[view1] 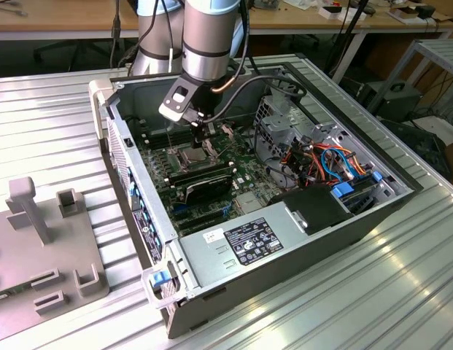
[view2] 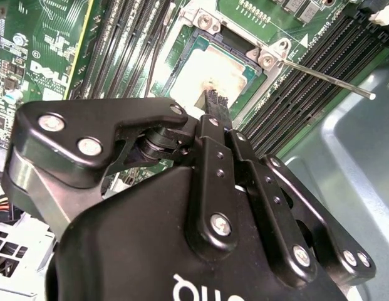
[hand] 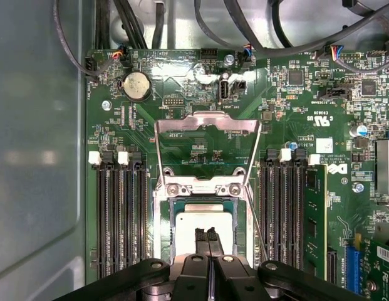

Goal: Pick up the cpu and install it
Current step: 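Close the cpu cover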

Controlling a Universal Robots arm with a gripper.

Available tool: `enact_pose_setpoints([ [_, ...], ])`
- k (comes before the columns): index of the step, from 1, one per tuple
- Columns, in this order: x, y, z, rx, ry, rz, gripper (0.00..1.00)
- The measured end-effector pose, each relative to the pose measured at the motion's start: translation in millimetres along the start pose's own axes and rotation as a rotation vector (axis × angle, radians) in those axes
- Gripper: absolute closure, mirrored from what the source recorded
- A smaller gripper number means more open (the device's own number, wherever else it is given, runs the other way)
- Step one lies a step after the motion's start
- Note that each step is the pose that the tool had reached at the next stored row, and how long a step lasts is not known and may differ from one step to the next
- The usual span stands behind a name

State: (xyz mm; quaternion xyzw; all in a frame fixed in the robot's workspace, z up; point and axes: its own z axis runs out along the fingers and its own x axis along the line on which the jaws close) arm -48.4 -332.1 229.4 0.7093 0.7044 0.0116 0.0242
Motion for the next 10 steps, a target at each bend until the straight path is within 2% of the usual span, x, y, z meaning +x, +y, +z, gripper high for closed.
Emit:
enact_pose_setpoints([
  [10,0.0,0.1,-1.5,0.0,0.0001,0.0,0.89],
])
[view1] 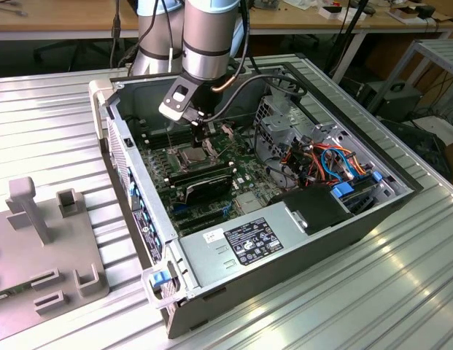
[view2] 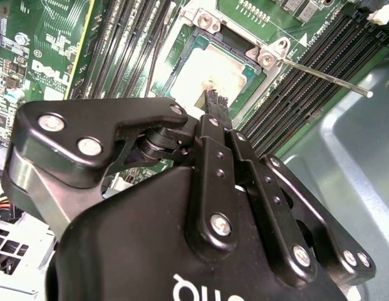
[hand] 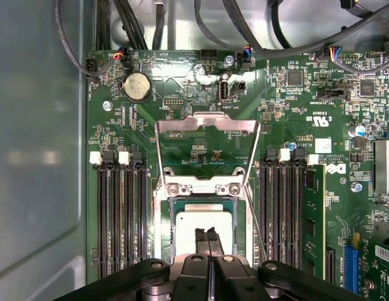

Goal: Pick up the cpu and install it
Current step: 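Close the cpu cover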

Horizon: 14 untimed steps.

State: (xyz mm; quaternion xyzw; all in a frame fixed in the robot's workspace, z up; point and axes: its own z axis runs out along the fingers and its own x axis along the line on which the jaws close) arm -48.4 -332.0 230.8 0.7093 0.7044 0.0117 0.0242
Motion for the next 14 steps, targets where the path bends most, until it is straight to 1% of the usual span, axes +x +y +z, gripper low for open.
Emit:
enact_pose_setpoints([
  [10,0.0,0.0,-0.7,0.0001,-0.0002,0.0,0.89],
  [13,0.0,0.1,-2.3,0.0001,0.0,0.0,0.89],
  [14,-0.1,0.2,-3.7,0.0,-0.0001,0.0,0.89],
])
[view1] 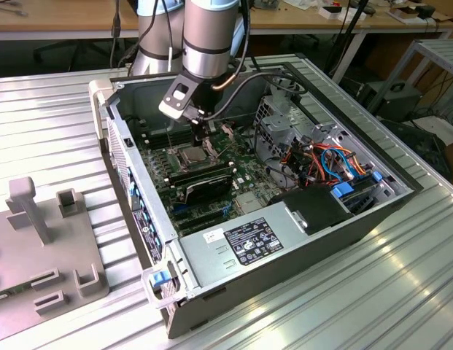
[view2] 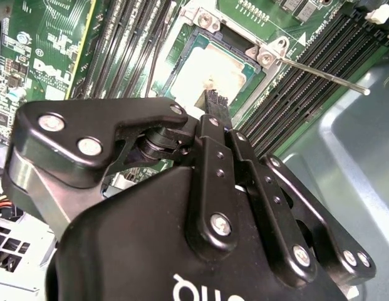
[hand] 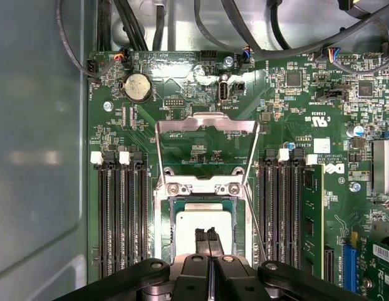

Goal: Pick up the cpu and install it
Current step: 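Close the cpu cover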

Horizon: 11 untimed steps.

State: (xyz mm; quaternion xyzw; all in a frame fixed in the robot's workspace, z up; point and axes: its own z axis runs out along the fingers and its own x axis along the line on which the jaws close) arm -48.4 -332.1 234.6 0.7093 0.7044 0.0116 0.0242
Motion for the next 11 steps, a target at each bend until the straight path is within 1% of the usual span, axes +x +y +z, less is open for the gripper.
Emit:
enact_pose_setpoints([
  [4,0.0,0.3,-6.2,0.0,0.0001,0.0,0.89],
  [11,-0.2,1.0,-20.3,0.0,0.0001,0.0,0.89],
])
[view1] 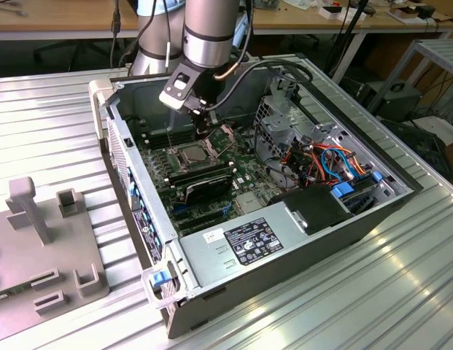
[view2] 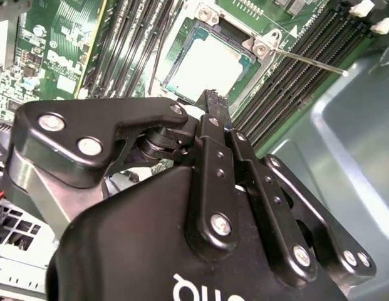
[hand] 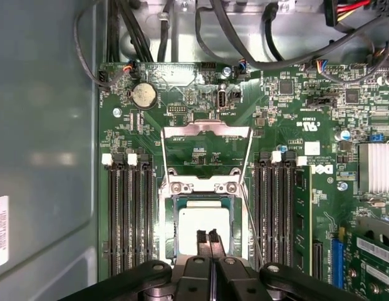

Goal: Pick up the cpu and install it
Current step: 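Close the cpu cover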

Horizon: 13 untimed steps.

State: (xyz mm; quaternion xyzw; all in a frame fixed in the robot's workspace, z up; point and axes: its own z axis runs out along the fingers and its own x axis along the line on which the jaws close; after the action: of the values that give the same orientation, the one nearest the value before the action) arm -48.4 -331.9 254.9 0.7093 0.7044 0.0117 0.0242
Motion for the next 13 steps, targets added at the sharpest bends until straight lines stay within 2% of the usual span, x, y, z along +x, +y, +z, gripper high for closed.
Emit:
enact_pose_setpoints([
  [3,-0.1,0.3,-6.5,0.0,0.0,0.0,0.89],
  [5,-0.3,0.9,-18.0,0.0,0.0,0.0,0.89],
  [8,-0.4,1.2,-24.3,0.0,0.0,0.0,0.89],
  [10,-0.4,1.3,-26.5,0.0,0.0,0.0,0.89],
  [13,-0.4,1.4,-26.5,-0.0002,0.0002,0.0,0.89],
])
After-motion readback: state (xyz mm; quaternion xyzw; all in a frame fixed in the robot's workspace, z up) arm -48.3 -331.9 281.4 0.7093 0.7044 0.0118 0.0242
